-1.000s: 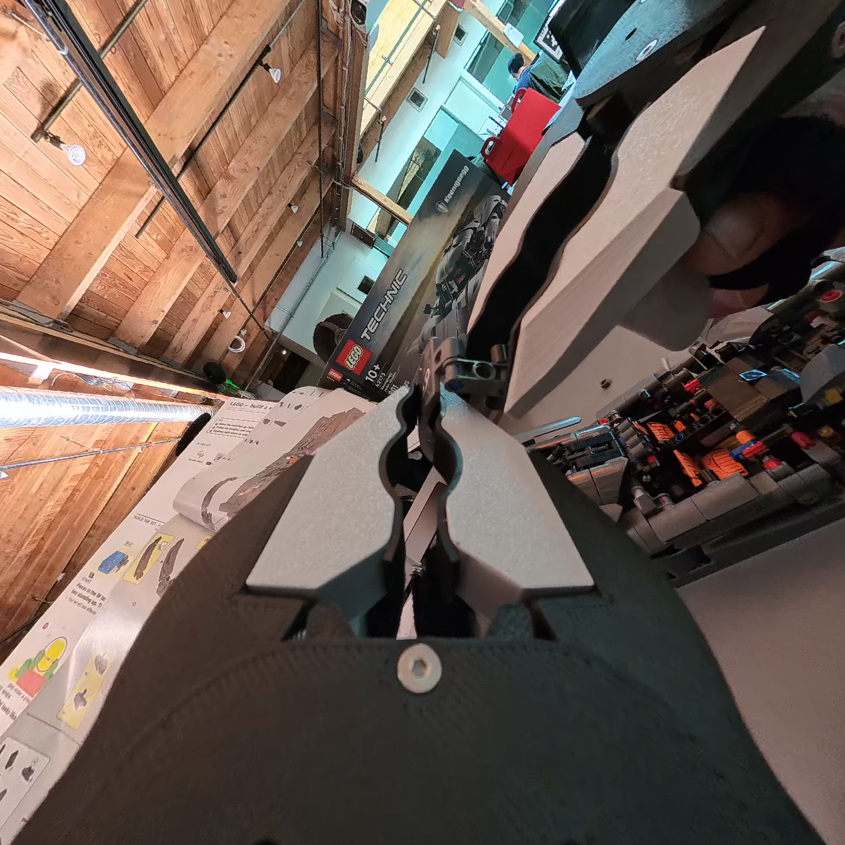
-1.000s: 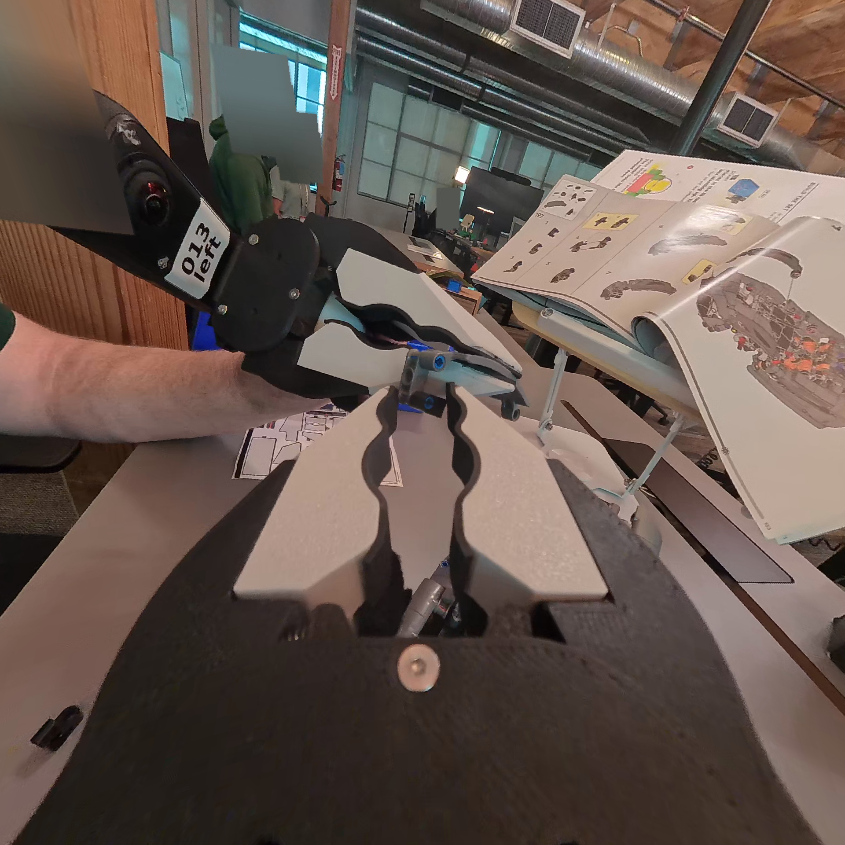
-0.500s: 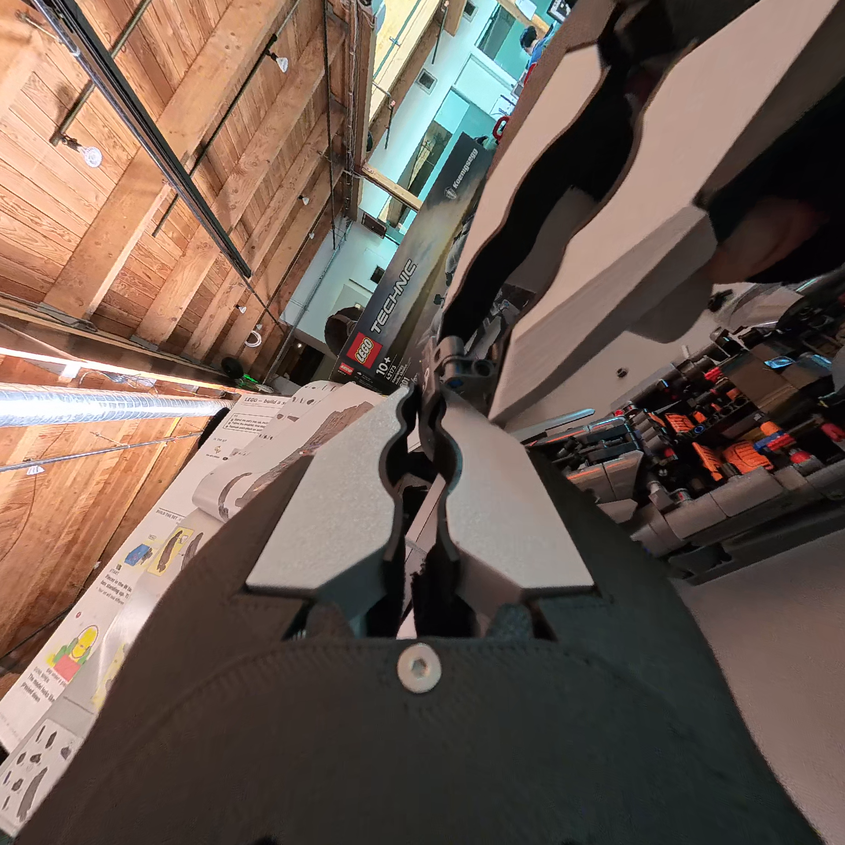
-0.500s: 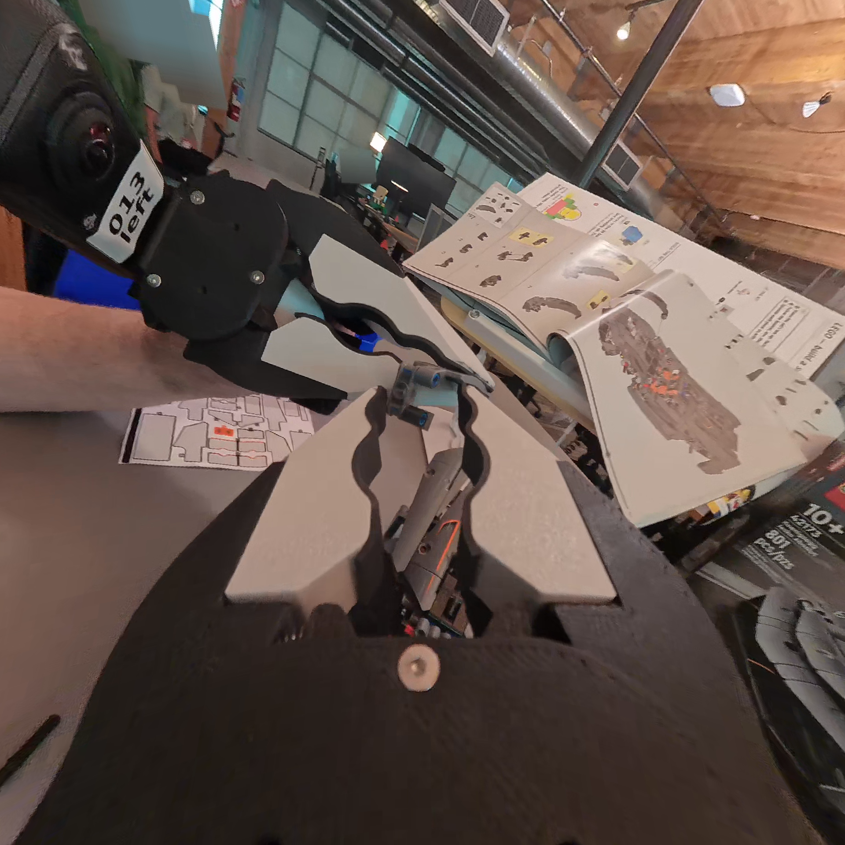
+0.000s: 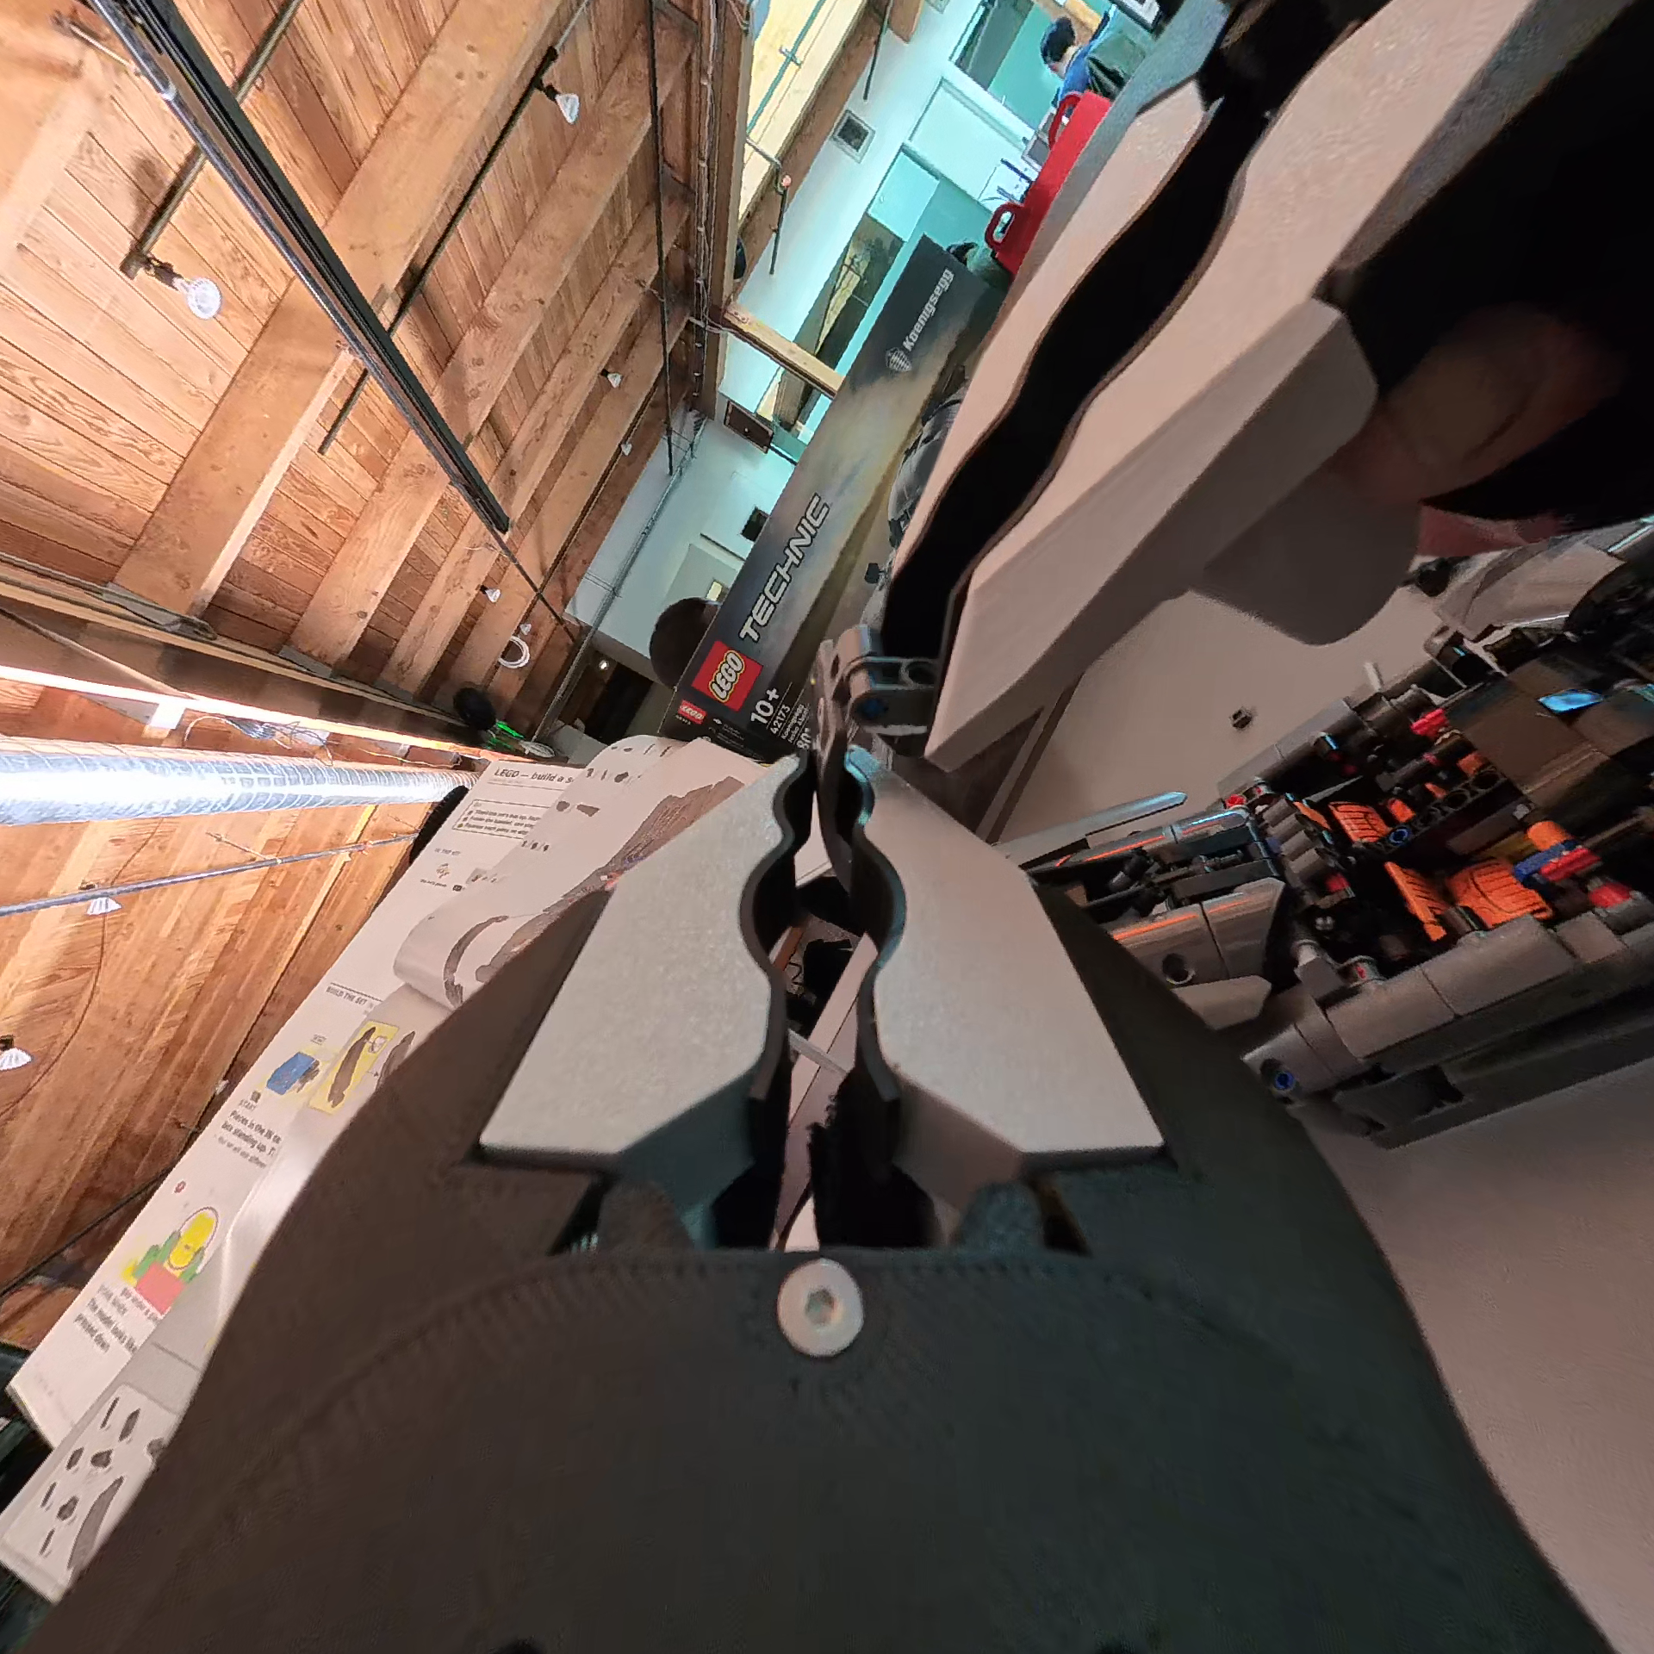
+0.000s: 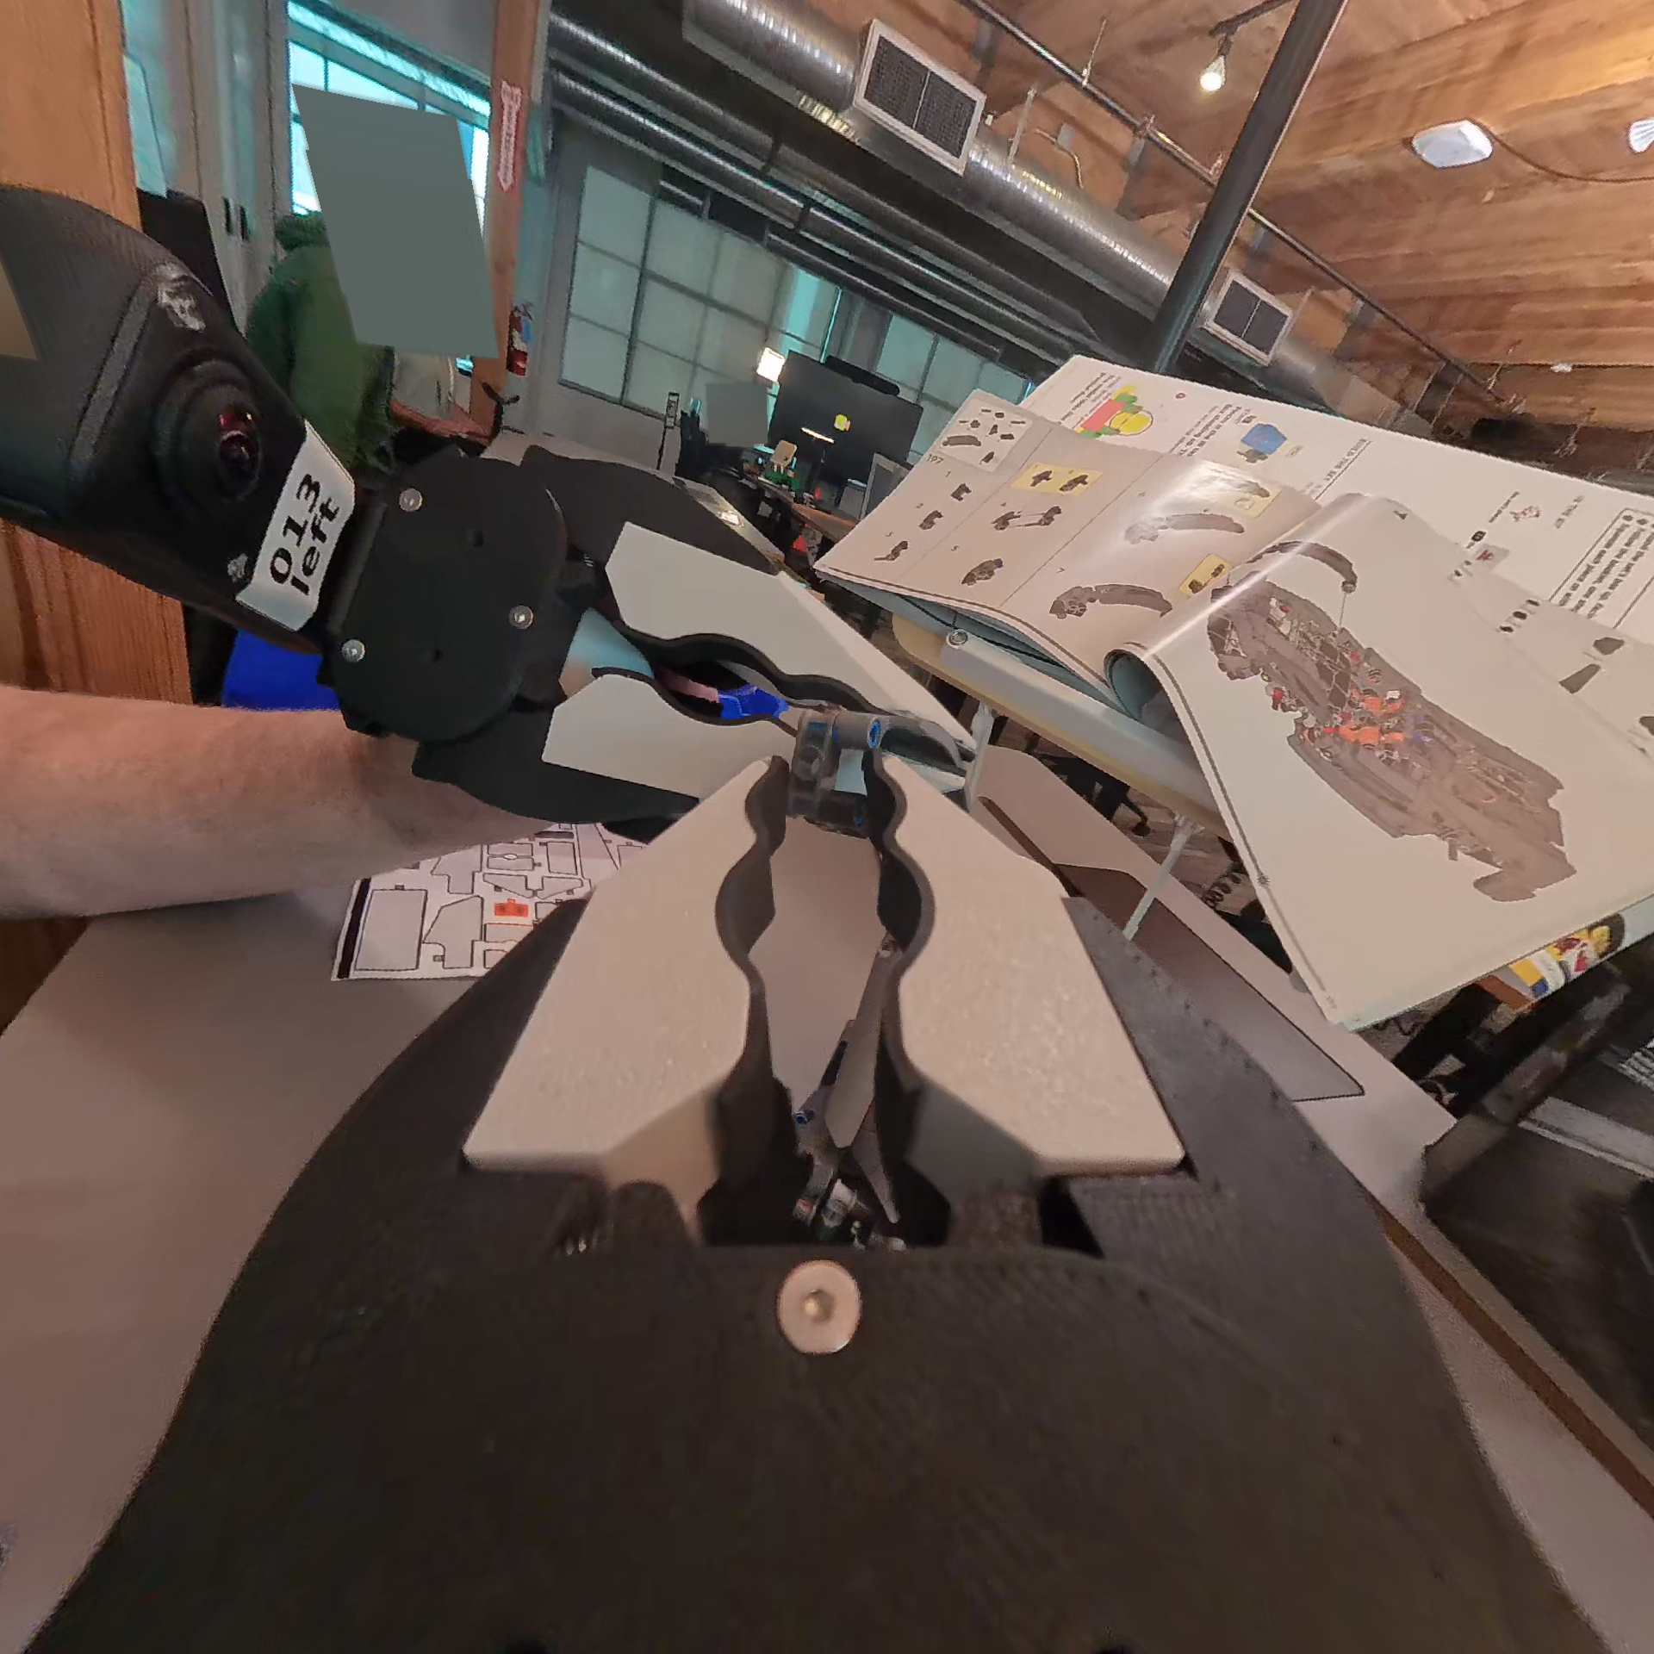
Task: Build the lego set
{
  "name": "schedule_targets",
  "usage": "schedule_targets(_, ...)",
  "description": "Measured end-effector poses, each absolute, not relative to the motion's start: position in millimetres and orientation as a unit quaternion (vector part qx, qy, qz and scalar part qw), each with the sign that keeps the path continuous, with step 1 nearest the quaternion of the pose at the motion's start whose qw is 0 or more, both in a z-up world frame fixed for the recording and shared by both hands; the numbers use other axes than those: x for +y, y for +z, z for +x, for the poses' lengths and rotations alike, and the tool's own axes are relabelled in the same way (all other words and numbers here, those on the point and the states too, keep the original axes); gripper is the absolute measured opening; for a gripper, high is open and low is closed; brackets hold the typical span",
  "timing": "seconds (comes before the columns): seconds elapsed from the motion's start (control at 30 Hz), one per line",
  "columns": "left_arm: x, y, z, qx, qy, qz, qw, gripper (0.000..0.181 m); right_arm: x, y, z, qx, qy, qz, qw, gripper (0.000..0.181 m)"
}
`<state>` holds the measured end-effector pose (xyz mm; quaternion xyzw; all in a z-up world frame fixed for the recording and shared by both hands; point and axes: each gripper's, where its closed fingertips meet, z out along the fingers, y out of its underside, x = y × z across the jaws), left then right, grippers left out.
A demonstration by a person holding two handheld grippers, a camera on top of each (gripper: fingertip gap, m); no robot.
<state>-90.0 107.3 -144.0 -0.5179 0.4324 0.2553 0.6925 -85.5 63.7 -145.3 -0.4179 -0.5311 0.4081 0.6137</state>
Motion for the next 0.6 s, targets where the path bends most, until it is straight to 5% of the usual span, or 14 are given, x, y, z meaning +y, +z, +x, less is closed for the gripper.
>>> schedule_targets(0.6, 110.6, -145.4, -92.1, 0.432, 0.242, -0.518, 0.697, 0.001, 66.2, -136.7, -77.2, -0.495, 0.490, -0.410, 0.589, 0.015)
